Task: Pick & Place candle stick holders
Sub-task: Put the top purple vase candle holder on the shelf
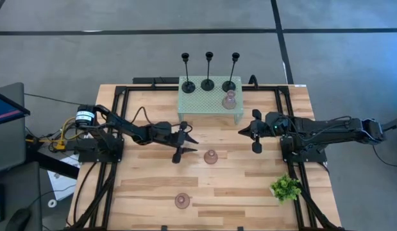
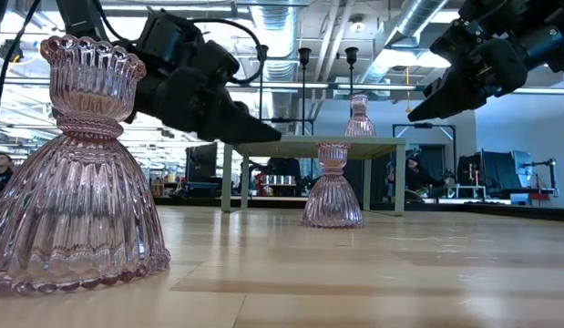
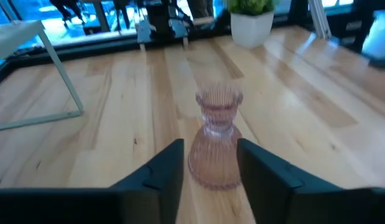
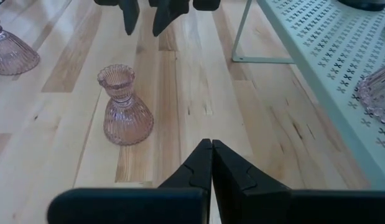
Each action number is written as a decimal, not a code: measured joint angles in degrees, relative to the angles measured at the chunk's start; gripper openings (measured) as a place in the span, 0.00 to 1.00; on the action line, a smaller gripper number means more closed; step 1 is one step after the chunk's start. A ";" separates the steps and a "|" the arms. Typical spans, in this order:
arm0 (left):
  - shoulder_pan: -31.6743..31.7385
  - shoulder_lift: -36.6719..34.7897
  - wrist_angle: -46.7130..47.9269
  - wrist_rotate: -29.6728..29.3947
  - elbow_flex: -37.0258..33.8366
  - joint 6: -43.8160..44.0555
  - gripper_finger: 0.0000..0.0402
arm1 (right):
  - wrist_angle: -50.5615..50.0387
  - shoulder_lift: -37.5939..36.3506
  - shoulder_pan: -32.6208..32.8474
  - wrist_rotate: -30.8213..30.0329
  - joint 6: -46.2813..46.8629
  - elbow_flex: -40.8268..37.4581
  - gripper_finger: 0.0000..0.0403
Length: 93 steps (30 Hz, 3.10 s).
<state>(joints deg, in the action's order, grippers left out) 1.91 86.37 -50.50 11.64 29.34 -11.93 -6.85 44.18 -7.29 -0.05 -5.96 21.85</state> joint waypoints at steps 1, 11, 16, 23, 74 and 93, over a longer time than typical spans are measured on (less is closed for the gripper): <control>0.00 -0.02 -0.65 0.00 0.00 0.73 0.40 | 0.00 0.00 0.00 0.00 0.00 0.00 0.00; 0.00 -0.02 -1.01 -0.02 0.00 7.79 0.61 | 0.00 0.00 0.00 0.00 0.00 0.00 0.00; -0.02 -0.02 -1.06 -2.92 0.00 7.77 0.65 | 0.00 0.00 0.00 0.00 -0.02 0.00 0.00; -0.02 -0.04 -1.36 -5.00 0.00 7.76 0.66 | 0.00 0.00 0.00 0.00 -0.02 0.00 0.00; -2.49 19.82 -2.77 2.16 17.89 9.88 0.66 | 0.18 0.02 0.00 -0.11 -0.02 0.02 0.00; -2.45 20.52 -2.51 2.19 18.40 10.96 0.46 | -0.02 0.01 0.00 -0.19 -0.04 0.02 0.00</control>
<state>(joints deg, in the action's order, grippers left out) -0.54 106.89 -53.01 13.82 47.75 -0.97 -6.87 44.20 -7.29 -0.24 -6.00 21.87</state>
